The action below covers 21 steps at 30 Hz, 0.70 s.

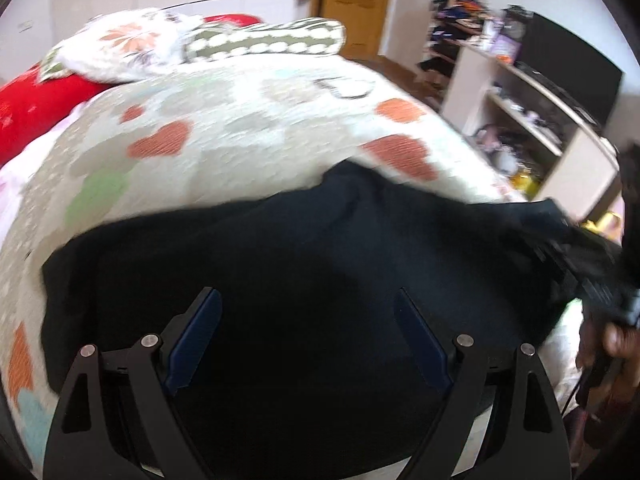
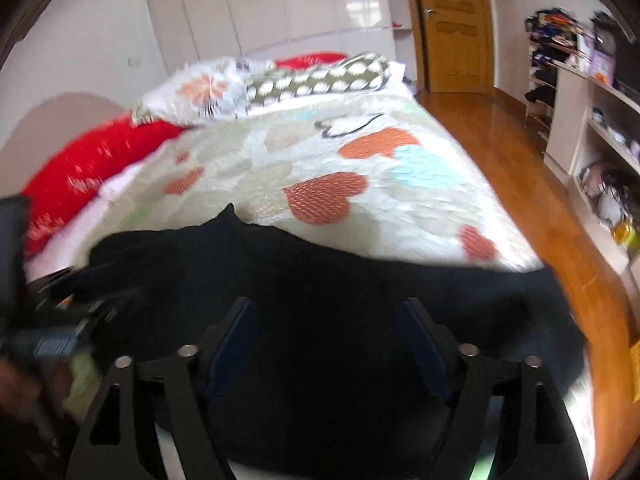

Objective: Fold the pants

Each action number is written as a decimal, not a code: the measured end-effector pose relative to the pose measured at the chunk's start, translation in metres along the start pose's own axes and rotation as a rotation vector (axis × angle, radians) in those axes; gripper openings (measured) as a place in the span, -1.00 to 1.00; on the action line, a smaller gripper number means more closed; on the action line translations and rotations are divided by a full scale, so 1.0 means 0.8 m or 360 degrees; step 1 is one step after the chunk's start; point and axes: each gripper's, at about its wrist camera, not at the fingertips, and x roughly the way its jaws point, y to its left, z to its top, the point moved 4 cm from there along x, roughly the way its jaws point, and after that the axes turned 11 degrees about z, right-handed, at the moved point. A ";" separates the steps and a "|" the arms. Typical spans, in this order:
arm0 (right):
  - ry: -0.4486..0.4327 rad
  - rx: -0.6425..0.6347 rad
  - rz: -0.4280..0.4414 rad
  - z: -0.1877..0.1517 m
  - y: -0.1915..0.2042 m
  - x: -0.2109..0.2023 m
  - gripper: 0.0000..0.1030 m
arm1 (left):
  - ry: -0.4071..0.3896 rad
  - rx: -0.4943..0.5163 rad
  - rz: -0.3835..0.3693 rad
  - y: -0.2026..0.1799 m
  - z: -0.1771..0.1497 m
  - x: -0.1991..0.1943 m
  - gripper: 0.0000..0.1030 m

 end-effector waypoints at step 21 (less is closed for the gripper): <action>-0.0169 0.0527 0.0066 -0.066 -0.143 -0.072 0.61 | 0.0222 0.0766 -0.0729 -0.320 0.091 0.084 0.72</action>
